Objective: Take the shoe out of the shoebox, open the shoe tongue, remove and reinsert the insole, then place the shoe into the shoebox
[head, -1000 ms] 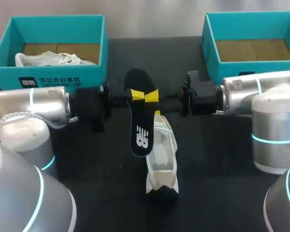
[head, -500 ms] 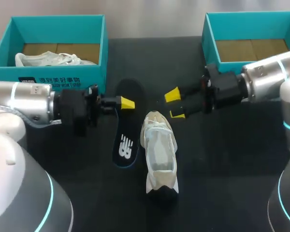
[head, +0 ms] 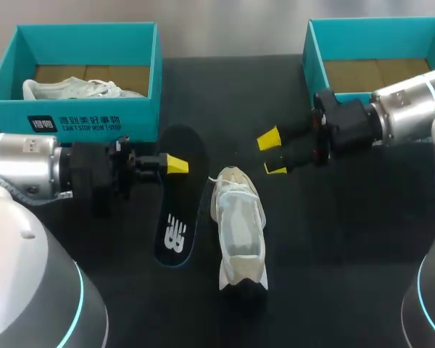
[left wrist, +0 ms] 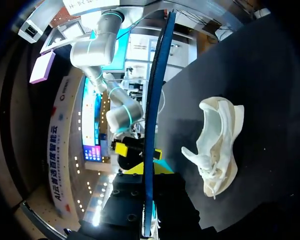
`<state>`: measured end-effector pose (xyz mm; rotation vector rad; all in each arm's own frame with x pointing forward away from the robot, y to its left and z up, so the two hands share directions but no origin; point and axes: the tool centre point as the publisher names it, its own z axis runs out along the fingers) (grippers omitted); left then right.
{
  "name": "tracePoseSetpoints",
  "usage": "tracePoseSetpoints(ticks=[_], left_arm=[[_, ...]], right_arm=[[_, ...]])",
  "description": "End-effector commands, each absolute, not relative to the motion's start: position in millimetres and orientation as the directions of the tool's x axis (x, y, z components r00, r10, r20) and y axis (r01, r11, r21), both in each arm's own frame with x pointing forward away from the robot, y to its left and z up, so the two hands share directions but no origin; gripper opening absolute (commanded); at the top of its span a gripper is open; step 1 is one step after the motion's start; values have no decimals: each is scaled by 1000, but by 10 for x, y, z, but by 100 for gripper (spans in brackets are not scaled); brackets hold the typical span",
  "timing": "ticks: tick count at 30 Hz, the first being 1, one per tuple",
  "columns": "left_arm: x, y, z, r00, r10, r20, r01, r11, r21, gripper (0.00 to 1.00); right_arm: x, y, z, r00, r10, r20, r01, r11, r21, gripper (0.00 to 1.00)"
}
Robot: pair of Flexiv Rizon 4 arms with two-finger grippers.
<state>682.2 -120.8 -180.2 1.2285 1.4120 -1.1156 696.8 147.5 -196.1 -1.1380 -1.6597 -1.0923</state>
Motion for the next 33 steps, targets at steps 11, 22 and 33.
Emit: tracePoseSetpoints(ticks=[11,22,33], left_arm=[[5902,-1056,-1614,-166,146,-975,983,99,-153,0],[5902,-1056,-1614,-166,146,-975,983,99,-153,0],[5514,-1249,-1869,-384,136,-913,922,-3,-388,0]], right_arm=[[6608,1008,-2107,-552,302,777,747,594,299,100],[6608,1008,-2107,-552,302,777,747,594,299,100],[6287,881,-2489,-751,280,598,551,765,334,100]])
